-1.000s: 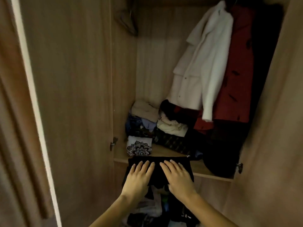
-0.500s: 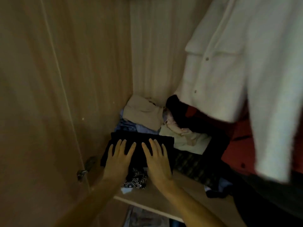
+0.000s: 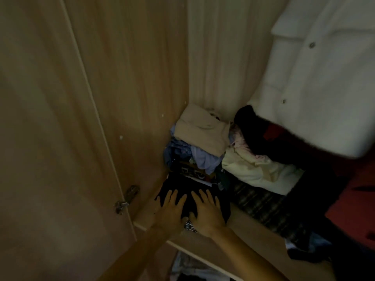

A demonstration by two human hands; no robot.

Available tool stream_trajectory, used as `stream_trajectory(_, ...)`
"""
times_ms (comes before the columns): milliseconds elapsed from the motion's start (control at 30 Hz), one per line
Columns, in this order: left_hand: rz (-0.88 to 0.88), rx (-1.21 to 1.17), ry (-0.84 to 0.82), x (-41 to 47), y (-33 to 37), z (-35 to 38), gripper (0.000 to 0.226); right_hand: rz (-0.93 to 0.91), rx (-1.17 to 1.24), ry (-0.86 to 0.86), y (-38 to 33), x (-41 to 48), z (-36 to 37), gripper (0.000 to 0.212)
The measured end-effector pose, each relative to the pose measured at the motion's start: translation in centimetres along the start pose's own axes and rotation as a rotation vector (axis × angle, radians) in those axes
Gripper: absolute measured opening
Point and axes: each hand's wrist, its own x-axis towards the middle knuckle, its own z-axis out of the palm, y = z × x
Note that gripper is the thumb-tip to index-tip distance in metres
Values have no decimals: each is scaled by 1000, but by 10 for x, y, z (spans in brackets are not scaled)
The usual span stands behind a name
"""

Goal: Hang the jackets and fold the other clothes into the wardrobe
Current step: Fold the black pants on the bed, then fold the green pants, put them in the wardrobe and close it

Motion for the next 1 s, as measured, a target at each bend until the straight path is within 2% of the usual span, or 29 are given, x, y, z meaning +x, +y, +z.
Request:
stream_trajectory(67,41,-4,-1,-23,-1,-13,54,10,48,27,-13,-14,-11,63)
stream_trajectory(133,71,-13,122,-51,-3,-36,47,5,101,78,-31,-32,-25,59)
stream_trajectory(233,58,-133,241,-113,-4,-72,44,-51,129,116,-64,-69,-39,57)
stream_trajectory(300,10,-105,252,-164,-11,-93,42,-100,149,135,-93,-98,-44,55)
stream_trajectory(367,-117,-146,215,-225,-19,-112,45,-156,203,171,-128,-131,-43,52)
stream_trajectory(467,-267,-147,279,-328,-35,-121,51,-270,298,211,-189,-187,-30,48)
stream_trajectory(600,-475,-145,331,-478,-50,-133,55,-418,411,163,-276,-273,8,48)
stream_trajectory(733,-712,-163,412,-626,-56,-141,51,-649,472,83,-366,-348,41,48)
stream_trajectory(867,-1040,-178,507,-774,-34,-132,49,-889,514,-95,-451,-438,86,43)
stream_trajectory(1000,-1332,-156,544,-884,-8,-131,54,-1119,513,-313,-522,-523,127,39)
